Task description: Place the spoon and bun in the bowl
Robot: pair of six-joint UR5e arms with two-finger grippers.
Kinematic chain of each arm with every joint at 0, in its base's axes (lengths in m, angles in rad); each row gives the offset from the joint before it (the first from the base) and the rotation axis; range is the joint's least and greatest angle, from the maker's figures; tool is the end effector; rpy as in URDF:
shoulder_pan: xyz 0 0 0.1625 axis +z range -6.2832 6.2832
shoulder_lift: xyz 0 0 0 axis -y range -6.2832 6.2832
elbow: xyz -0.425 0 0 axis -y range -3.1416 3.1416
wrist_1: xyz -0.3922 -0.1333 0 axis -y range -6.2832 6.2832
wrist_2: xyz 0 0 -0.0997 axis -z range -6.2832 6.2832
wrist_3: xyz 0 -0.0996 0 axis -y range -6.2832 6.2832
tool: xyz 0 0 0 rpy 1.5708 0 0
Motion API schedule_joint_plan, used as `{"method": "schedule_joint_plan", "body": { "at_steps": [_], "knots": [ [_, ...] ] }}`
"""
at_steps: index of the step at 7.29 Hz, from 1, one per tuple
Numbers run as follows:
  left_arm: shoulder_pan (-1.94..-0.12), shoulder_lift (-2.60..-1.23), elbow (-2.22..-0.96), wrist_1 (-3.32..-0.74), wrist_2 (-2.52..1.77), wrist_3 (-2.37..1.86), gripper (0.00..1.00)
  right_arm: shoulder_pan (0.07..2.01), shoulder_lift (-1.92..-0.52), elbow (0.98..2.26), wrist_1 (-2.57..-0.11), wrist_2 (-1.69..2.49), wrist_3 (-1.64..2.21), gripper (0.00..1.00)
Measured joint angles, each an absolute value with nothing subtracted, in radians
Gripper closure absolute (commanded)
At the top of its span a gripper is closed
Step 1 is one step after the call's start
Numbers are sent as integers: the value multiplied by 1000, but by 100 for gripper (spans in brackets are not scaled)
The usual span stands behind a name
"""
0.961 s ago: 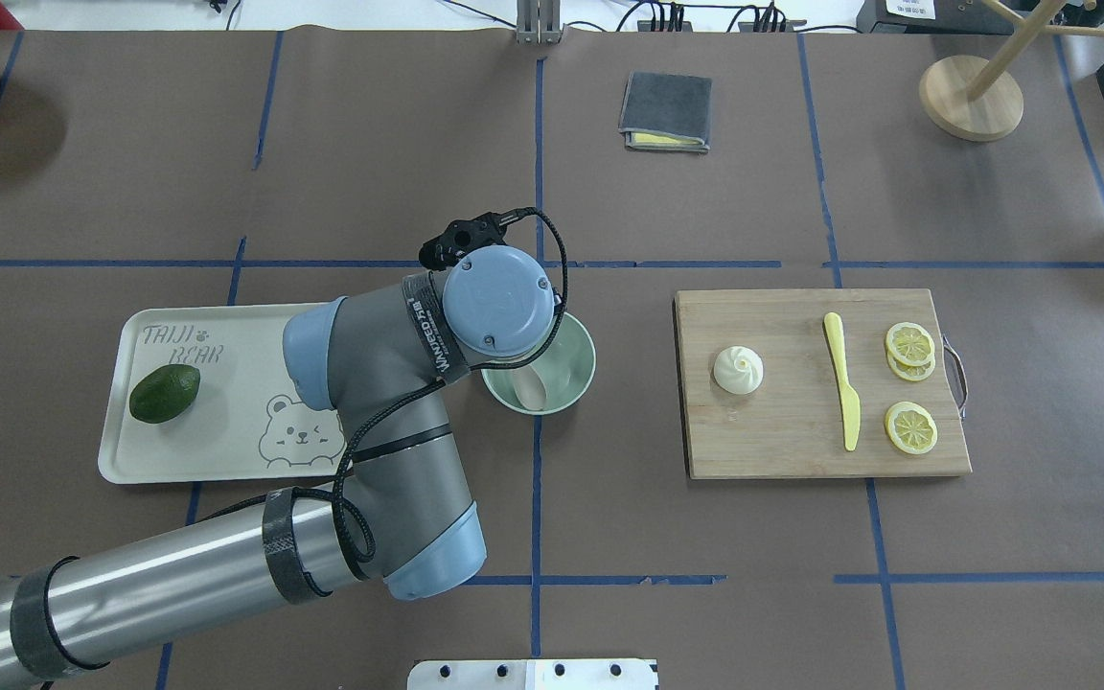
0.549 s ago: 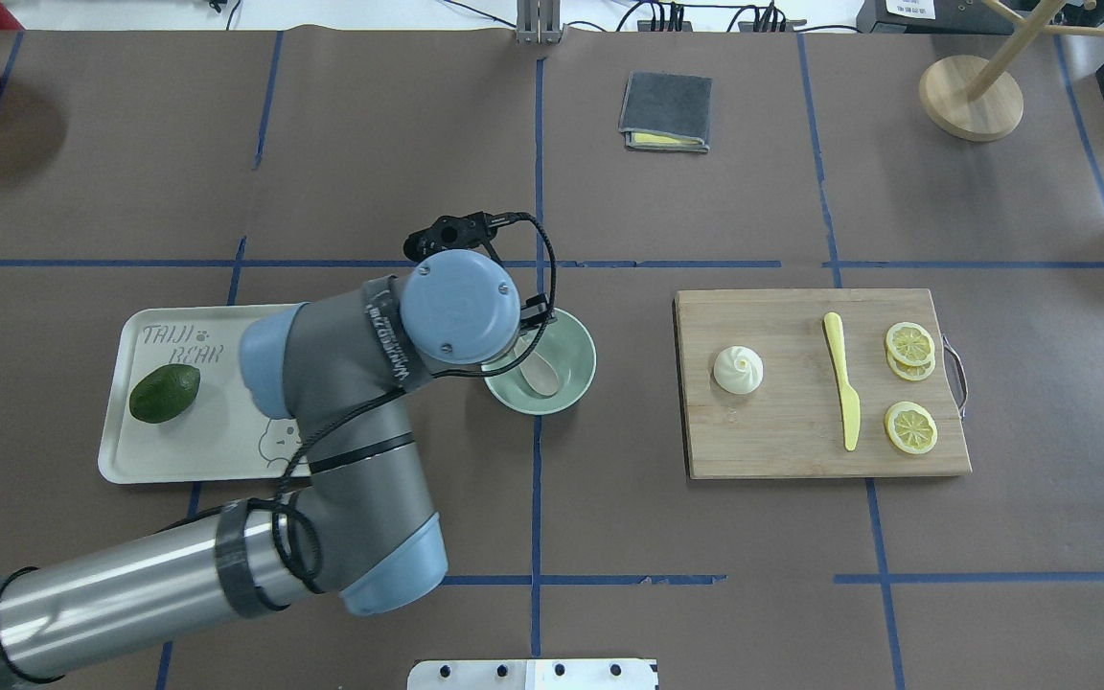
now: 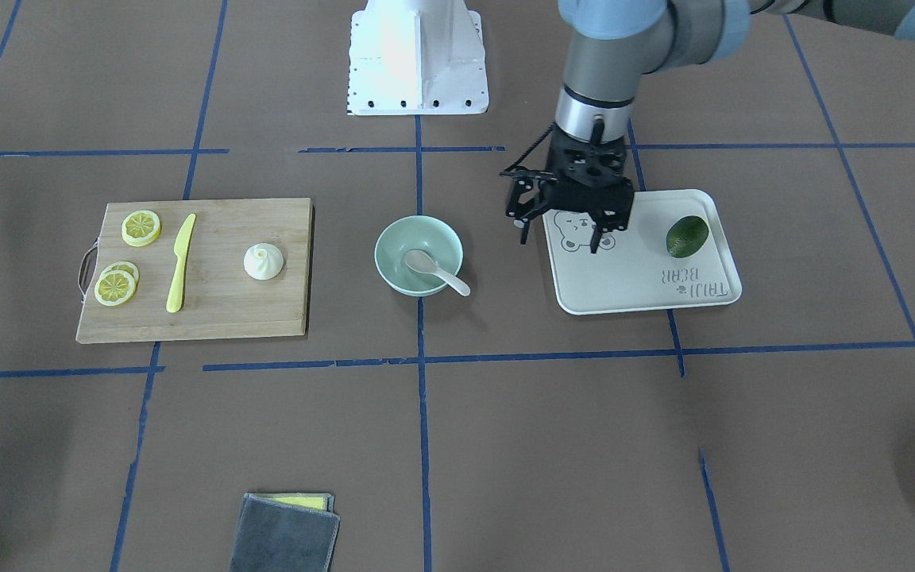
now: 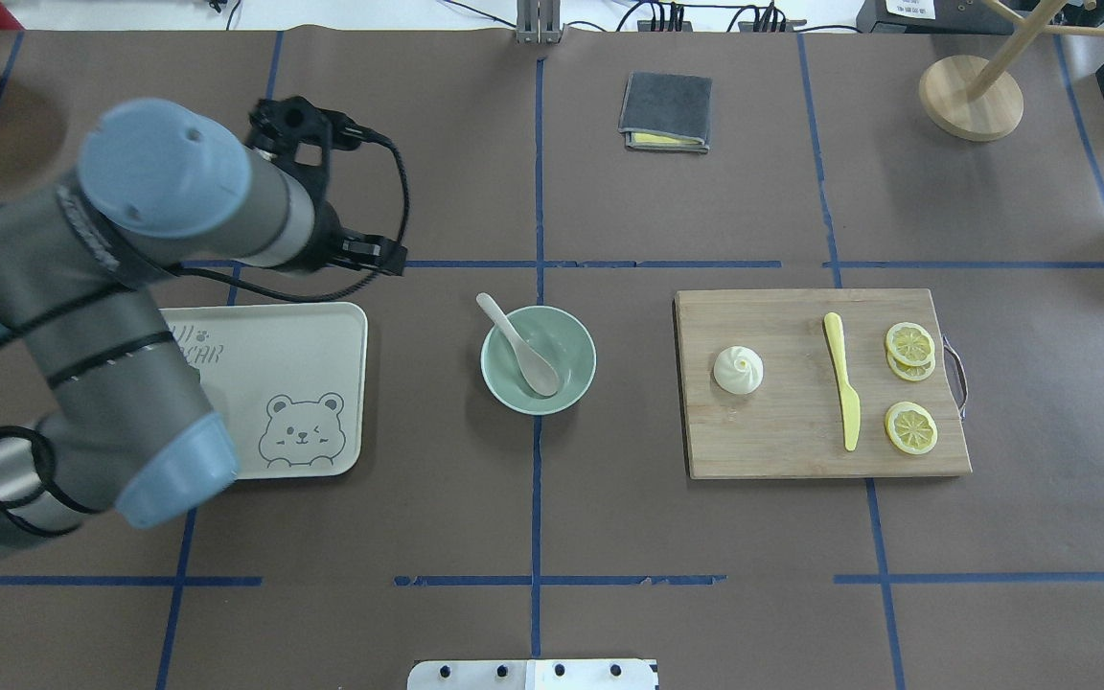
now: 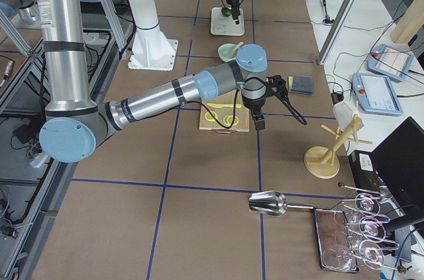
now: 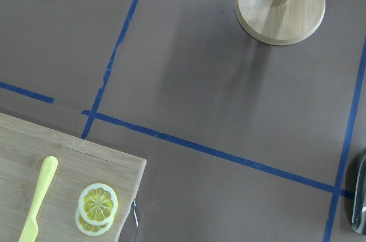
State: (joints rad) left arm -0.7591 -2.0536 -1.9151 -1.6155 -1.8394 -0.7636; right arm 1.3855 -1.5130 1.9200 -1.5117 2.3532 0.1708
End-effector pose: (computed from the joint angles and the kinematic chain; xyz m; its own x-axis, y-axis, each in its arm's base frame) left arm 0.3621 -0.4908 0.2357 0.6957 0.3000 -0.6527 0.0198 0.9003 0.4349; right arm -0.0311 -0.5085 0.4498 0.6574 -0.2864 0.6970 0.0536 0.9404 0.3358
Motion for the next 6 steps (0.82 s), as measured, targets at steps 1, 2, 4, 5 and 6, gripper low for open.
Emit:
{"method": "schedule_joint_plan", "body": {
  "at_steps": [1,2,4,5,6],
  "knots": [
    [-883,-1977,-1918,-1642,-1940,-541,0,1352,-1512,1924,-1473,2353,232,0],
    [-1015,-1901,-1904,-1668,-2024,-322,0,1309,-1506,1926,-1432,2350,308,0],
    [-1273,-1792,-1835,-1681,-2170,19,0,1216,-1450,1928,-1395,2332,455,0],
    [-1381,-1749,-1789,-1675,-2233,101,0,1164,-1413,1929,-1394,2316,516,0],
    [-1451,-1693,-1758,-1666,-2264,144,0,1110,-1382,1934,-1394,2286,578,0]
  ]
}}
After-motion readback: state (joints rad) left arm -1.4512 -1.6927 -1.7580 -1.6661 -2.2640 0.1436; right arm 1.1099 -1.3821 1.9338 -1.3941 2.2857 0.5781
